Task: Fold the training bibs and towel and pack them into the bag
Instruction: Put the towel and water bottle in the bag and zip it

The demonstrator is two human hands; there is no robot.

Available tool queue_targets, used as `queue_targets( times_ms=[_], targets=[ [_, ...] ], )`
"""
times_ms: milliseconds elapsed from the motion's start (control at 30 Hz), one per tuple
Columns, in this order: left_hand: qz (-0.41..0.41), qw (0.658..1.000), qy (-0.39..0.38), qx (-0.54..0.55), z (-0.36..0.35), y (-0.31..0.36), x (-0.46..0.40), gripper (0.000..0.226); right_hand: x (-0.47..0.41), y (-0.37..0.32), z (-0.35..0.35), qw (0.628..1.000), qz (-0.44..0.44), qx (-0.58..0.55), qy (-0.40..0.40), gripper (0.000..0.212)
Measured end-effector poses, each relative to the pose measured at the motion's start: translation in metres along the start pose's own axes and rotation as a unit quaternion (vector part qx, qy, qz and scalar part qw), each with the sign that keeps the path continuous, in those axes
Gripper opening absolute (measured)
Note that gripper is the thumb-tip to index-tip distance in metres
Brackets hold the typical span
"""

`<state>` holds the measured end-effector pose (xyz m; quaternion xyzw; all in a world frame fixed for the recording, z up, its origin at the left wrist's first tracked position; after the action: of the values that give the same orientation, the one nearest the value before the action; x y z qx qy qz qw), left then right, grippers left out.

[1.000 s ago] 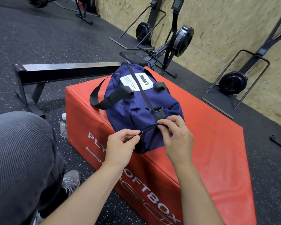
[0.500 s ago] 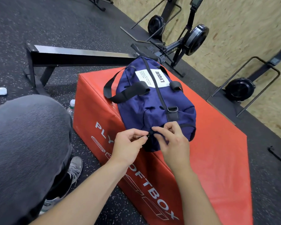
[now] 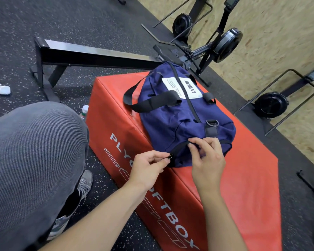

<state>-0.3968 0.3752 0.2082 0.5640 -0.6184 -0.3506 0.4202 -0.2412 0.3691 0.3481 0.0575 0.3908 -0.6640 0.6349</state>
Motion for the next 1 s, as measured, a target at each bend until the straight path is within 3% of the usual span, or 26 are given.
queue_targets(
  times_ms=[200,367,467,600,767,1000],
  targets=[
    [0.006,1.0,-0.012,0.0,-0.008,0.0,-0.002,0.016,-0.015,0.003,0.012,0.999,-0.019,-0.021,0.025,0.016],
    [0.03,1.0,-0.005,0.009,0.003,-0.012,-0.003,0.015,-0.002,-0.017,-0.008,0.99,0.079,-0.001,-0.114,0.025],
    [0.031,0.999,-0.012,0.02,0.003,-0.014,-0.001,0.015,0.015,-0.017,-0.033,0.966,0.132,0.098,-0.2,0.041],
    [0.034,0.999,-0.01,0.021,0.004,-0.017,-0.003,0.015,0.013,-0.007,-0.039,0.973,0.107,0.141,-0.152,0.029],
    [0.059,0.998,0.002,0.02,0.013,-0.025,-0.001,0.016,0.011,-0.005,-0.035,0.994,0.042,0.041,-0.097,0.018],
    [0.095,0.995,0.035,0.025,0.028,-0.041,-0.001,0.017,0.008,-0.011,-0.039,0.996,0.0,-0.032,-0.083,0.017]
  ],
)
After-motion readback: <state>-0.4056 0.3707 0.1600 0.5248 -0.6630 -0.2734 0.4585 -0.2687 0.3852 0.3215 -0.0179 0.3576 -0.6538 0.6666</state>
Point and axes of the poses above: each hand's wrist, its own x-axis away from the middle knuckle, its own z-axis out of the back of the hand, y = z × x, the point moved 9 cm from there along -x, towards the middle knuckle, and after that the axes turned 5 degrees about -z, right-handed, at the moved point
